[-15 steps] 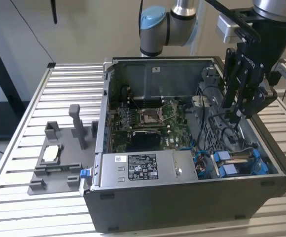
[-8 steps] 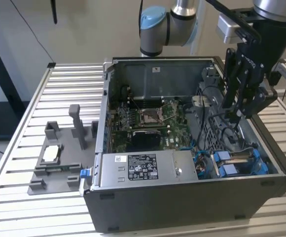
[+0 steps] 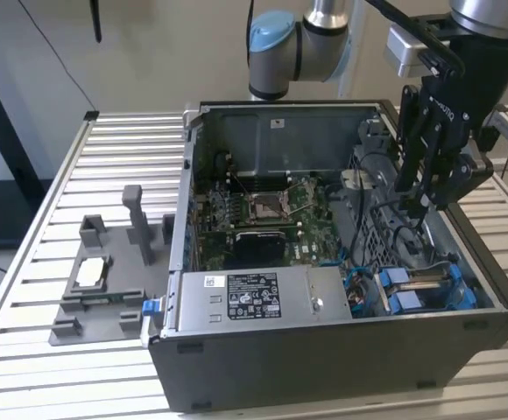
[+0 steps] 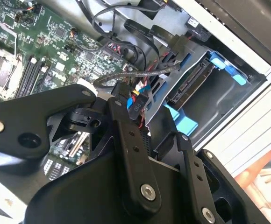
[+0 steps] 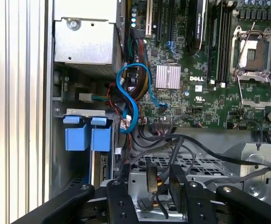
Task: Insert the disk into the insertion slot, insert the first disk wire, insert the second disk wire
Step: 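Insert the first disk wire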
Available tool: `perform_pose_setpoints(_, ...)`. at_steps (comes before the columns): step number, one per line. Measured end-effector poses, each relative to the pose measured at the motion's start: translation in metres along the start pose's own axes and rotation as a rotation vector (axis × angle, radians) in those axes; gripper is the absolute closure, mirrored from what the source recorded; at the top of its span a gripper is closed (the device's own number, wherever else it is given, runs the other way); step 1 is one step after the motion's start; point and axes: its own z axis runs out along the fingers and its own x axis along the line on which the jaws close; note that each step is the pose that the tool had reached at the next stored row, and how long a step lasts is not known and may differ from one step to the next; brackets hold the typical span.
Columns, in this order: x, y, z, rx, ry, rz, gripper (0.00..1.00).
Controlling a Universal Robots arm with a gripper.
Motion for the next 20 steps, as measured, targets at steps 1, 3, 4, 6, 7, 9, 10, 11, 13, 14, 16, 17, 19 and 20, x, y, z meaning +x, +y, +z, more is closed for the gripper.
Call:
perform_pose_setpoints(1,0.0000,0.0000,0.0000,0.0000,0.0001,0.000,0.55)
perform_pose_setpoints(3,0.0000,0.0000,0.0000,0.0000,0.0001,0.000,0.62)
perform_pose_setpoints(4,0.0000,0.0000,0.0000,0.0000,0.0001,0.000,0.69)
perform_pose_setpoints(6,0.0000,0.0000,0.0000,0.0000,0.0001,0.000,0.69)
perform_pose_setpoints(7,0.0000,0.0000,0.0000,0.0000,0.0000,0.000,0.69)
perform_pose_setpoints(9,0.0000,0.0000,0.0000,0.0000,0.0001,-0.001,0.69)
perform_pose_setpoints(10,0.0000,0.0000,0.0000,0.0000,0.0001,-0.001,0.69)
perform_pose_setpoints(11,0.0000,0.0000,0.0000,0.0000,0.0001,-0.001,0.69)
perform_pose_setpoints(13,0.0000,0.0000,0.0000,0.0000,0.0001,-0.001,0.69)
perform_pose_setpoints(14,0.0000,0.0000,-0.0001,0.0000,-0.0001,-0.001,0.69)
perform_pose_setpoints(16,0.0000,0.0000,-0.0016,-0.0001,-0.0005,-0.001,0.69)
perform_pose_setpoints(17,0.0000,0.0000,-0.0027,-0.0002,-0.0006,-0.001,0.69)
perform_pose_setpoints(19,-0.0001,0.0000,-0.0038,-0.0001,-0.0005,-0.001,0.69)
perform_pose_setpoints(20,-0.0001,0.0000,-0.0038,-0.0001,-0.0006,-0.001,0.69)
